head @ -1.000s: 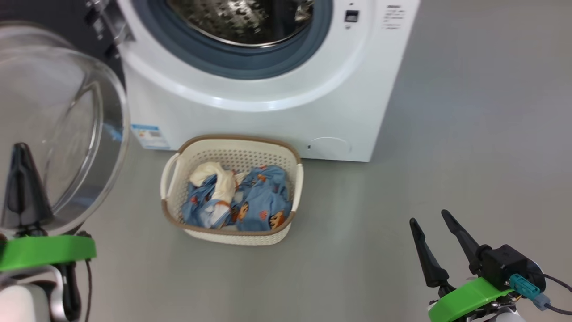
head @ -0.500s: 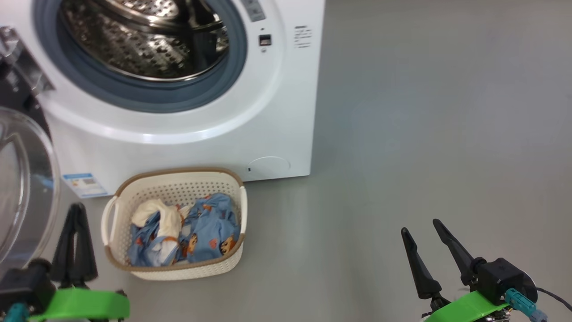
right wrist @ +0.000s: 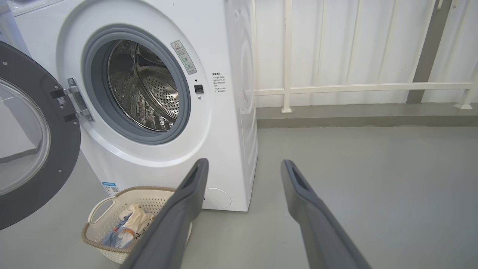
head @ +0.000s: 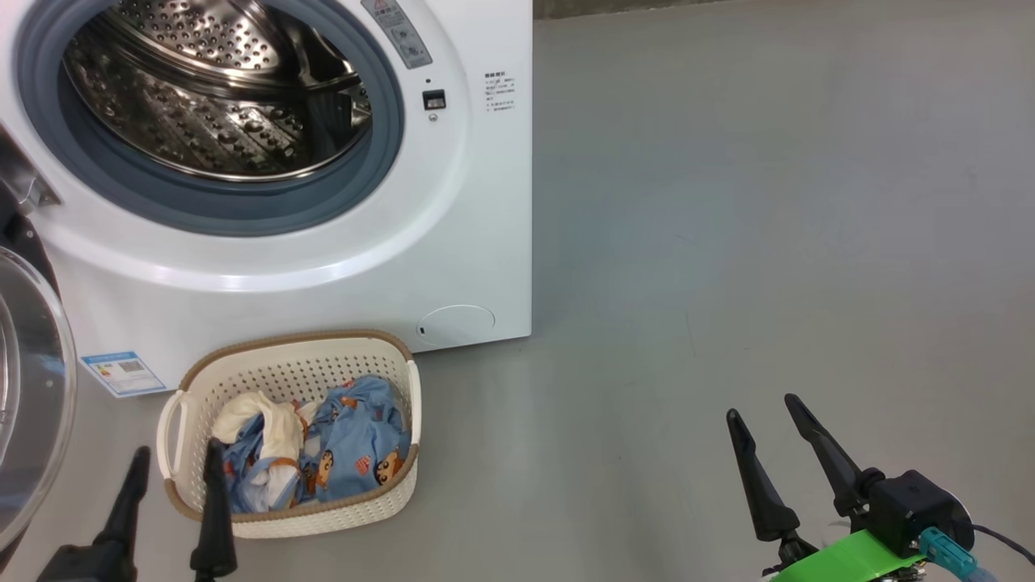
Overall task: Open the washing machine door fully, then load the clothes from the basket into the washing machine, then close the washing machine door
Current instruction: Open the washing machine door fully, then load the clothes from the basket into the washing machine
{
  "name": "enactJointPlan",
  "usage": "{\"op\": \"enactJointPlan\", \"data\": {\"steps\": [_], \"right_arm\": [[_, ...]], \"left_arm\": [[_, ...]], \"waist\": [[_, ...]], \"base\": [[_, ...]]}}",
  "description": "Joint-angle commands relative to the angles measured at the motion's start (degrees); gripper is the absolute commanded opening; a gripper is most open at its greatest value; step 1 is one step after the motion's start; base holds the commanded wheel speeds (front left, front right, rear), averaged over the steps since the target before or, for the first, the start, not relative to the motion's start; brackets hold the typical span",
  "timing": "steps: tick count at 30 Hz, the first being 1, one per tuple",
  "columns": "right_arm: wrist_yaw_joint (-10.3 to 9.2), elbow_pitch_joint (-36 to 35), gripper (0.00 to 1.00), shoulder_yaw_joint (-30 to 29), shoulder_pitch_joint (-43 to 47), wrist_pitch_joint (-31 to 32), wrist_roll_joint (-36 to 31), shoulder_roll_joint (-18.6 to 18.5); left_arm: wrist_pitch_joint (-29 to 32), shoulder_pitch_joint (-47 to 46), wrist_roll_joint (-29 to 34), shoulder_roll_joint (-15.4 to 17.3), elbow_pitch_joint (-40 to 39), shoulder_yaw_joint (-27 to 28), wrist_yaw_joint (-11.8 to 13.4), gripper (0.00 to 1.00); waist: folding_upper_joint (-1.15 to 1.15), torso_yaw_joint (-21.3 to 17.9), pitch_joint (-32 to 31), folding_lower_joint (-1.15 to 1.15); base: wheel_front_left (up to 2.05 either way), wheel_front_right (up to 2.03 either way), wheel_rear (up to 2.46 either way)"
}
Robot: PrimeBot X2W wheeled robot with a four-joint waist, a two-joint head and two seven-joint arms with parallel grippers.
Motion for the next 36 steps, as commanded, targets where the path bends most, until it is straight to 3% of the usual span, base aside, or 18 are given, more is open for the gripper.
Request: {"op": "enactJointPlan", "data": {"steps": [1,5,36], "right_arm": [[0.08,-1.8,1.00,1.2,0.3,-0.7,-0.1,0.1],[0.08,-2.0,1.00,0.8,0.6,-0.7,-0.2,0.3],[0.08,-1.5,1.00,-0.2,1.3,-0.7,-0.2,0.3]], "left_arm": [[-0.3,-0.6,0.2,1.0,-1.2,1.7,0.2,1.00],[-0.6,-0.7,0.6,1.2,0.6,2.0,1.4,1.00],[-1.5,-1.0,-0.2,1.7,2.4,-0.6,1.9,1.00]], "waist": [[0.00,0.0,0.0,0.00],[0.00,0.3,-0.2,0.00],[0.00,2.0,-0.3,0.00]], "base": [[0.00,0.00,0.00],[0.00,0.00,0.00],[0.00,0.00,0.00]]}}
